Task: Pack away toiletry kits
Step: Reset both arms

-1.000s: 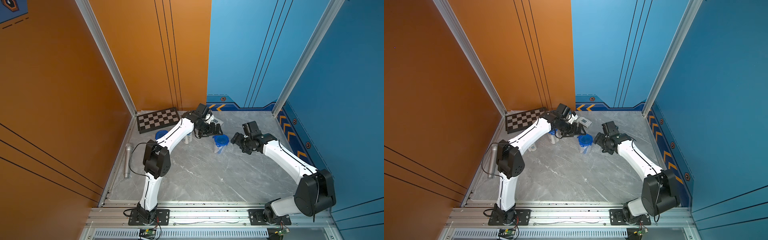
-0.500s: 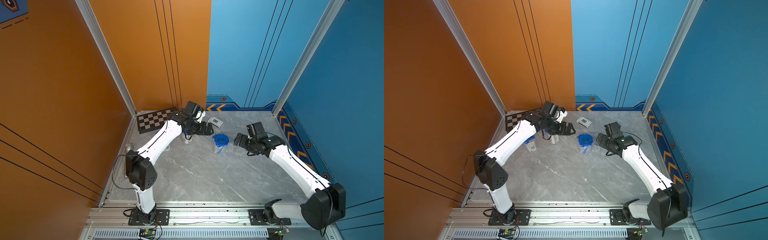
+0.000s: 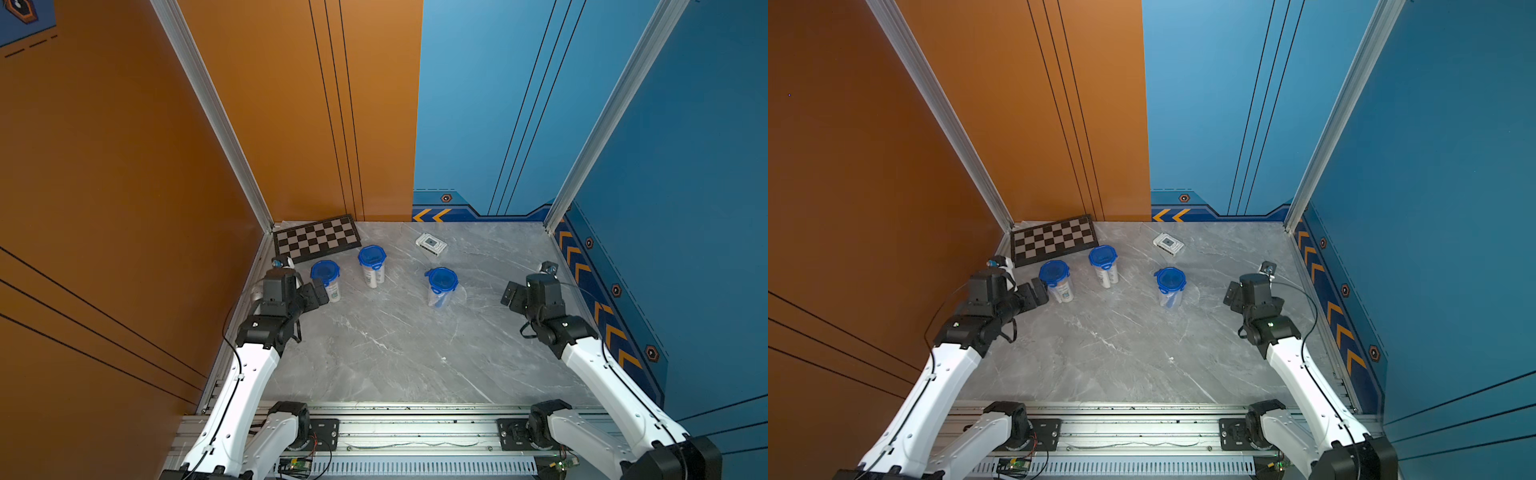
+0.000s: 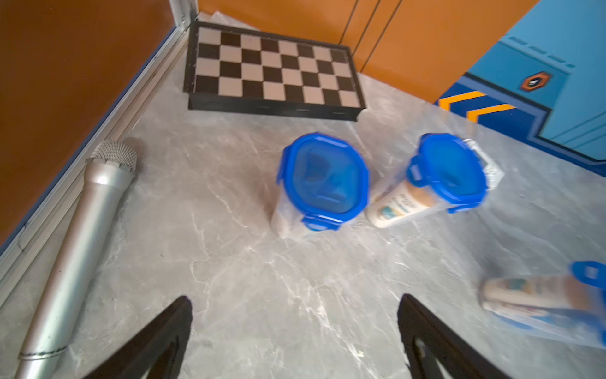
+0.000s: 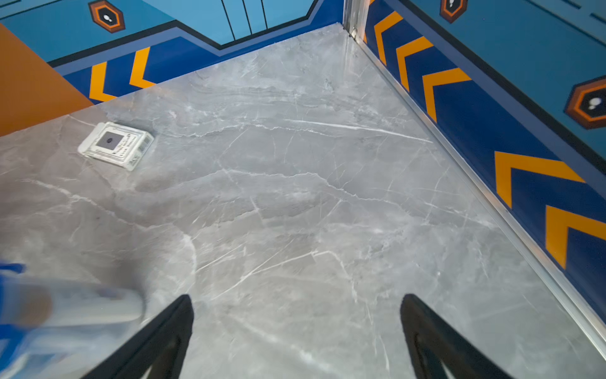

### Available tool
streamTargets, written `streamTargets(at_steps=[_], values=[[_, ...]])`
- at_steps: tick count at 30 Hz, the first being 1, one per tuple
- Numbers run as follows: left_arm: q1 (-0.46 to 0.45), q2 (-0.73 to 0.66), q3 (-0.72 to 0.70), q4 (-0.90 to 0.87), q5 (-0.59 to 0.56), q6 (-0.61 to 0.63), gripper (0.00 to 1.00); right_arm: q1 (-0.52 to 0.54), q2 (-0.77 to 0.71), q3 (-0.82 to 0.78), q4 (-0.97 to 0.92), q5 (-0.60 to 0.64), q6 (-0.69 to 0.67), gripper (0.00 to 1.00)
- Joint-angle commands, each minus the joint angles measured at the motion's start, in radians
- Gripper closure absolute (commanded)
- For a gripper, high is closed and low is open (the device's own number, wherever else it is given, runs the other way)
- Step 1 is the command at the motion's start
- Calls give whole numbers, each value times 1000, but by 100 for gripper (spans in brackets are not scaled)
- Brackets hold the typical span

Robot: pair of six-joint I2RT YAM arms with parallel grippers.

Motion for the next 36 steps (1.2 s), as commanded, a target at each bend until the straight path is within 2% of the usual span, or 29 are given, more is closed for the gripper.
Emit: streamTargets(at_steps=[1, 2, 5, 8, 11, 12, 14, 17, 20, 21, 23, 25, 28, 31, 36], values=[[8, 1, -138, 302, -11, 53, 1, -18, -41, -227, 594, -108, -173, 0], [4, 10, -176, 365, -17, 75, 2, -23, -14, -264, 682, -94, -186, 0], [-6, 43, -252, 507, -79, 175, 2, -42, 136, -226, 666, -137, -262, 0], [2, 103, -282, 593, -141, 247, 1, -63, 272, -268, 880, -159, -290, 0], [6, 176, -304, 696, -173, 263, 1, -75, 365, -255, 922, -173, -305, 0], [6, 203, -315, 742, -176, 268, 1, -76, 355, -235, 865, -181, -324, 0], [5, 266, -344, 853, -186, 278, 2, -80, 384, -274, 1005, -184, -371, 0], [5, 351, -383, 1007, -206, 291, 1, -123, 457, -273, 1084, -236, -361, 0], [9, 418, -418, 1163, -197, 303, 1, -109, 574, -302, 1246, -200, -366, 0], [10, 426, -413, 1167, -177, 320, 1, -105, 602, -315, 1306, -180, -362, 0], [17, 459, -411, 1204, -150, 338, 1, -104, 561, -298, 1207, -150, -358, 0], [21, 516, -431, 1300, -140, 344, 1, -101, 594, -291, 1253, -115, -346, 0], [18, 657, -447, 1491, -124, 367, 1, -102, 582, -248, 1146, -33, -314, 0], [13, 618, -420, 1372, -155, 351, 1, -102, 585, -244, 1140, -28, -310, 0], [8, 642, -419, 1414, -137, 376, 1, -102, 587, -245, 1146, -28, -311, 0]])
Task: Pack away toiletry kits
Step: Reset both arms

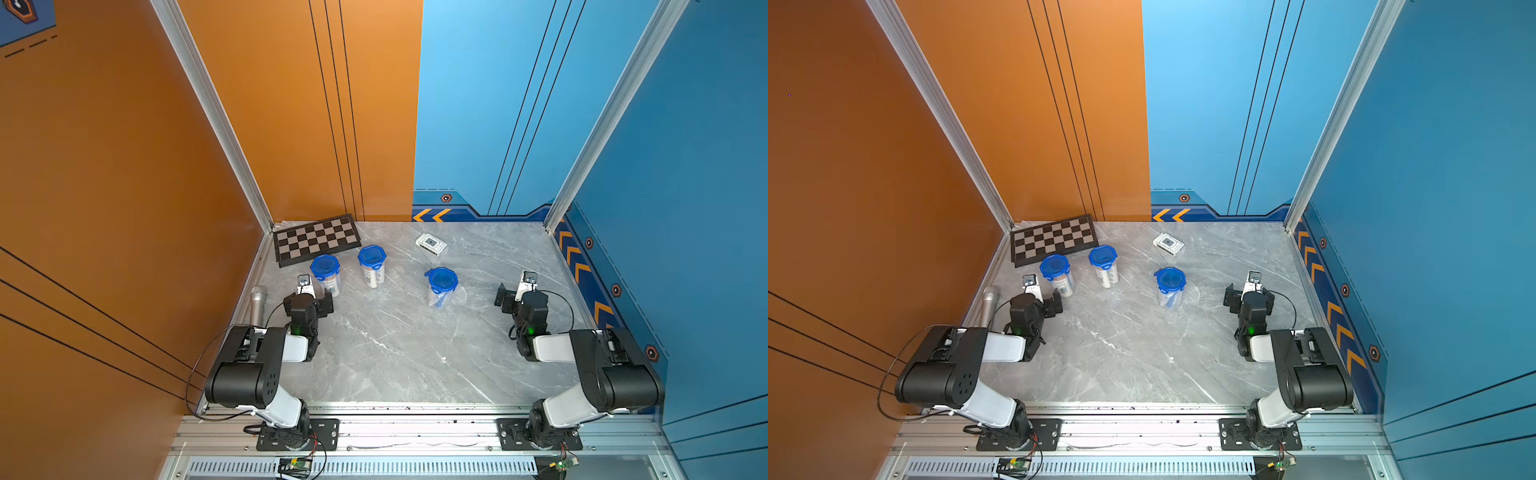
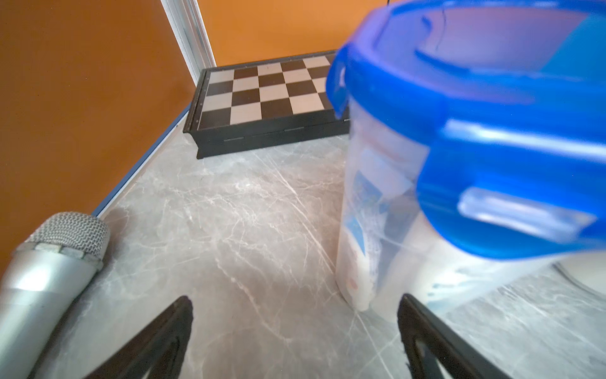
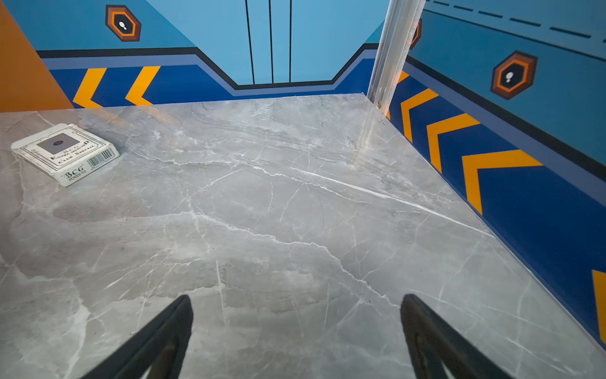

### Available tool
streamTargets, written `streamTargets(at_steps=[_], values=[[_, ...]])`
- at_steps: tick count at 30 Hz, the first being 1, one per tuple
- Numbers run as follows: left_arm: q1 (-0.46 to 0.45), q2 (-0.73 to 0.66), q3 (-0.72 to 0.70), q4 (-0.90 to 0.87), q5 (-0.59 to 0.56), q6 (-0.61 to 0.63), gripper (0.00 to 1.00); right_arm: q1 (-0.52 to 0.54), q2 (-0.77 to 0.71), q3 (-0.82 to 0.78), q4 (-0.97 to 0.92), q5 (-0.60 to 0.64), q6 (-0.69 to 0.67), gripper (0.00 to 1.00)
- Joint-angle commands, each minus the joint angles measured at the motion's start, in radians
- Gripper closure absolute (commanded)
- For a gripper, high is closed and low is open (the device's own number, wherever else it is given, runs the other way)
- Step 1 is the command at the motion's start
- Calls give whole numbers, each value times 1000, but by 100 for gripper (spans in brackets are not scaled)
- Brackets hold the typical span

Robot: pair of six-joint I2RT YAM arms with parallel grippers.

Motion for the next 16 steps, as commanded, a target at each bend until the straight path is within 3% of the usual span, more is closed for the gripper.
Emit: streamTargets(at_steps=[1, 16], values=[[-7, 9, 15, 34, 35, 43, 2, 3, 6, 12, -8, 32, 17, 0], [-4, 4, 38, -19, 77, 48, 1, 3, 6, 11, -9, 32, 18, 0]])
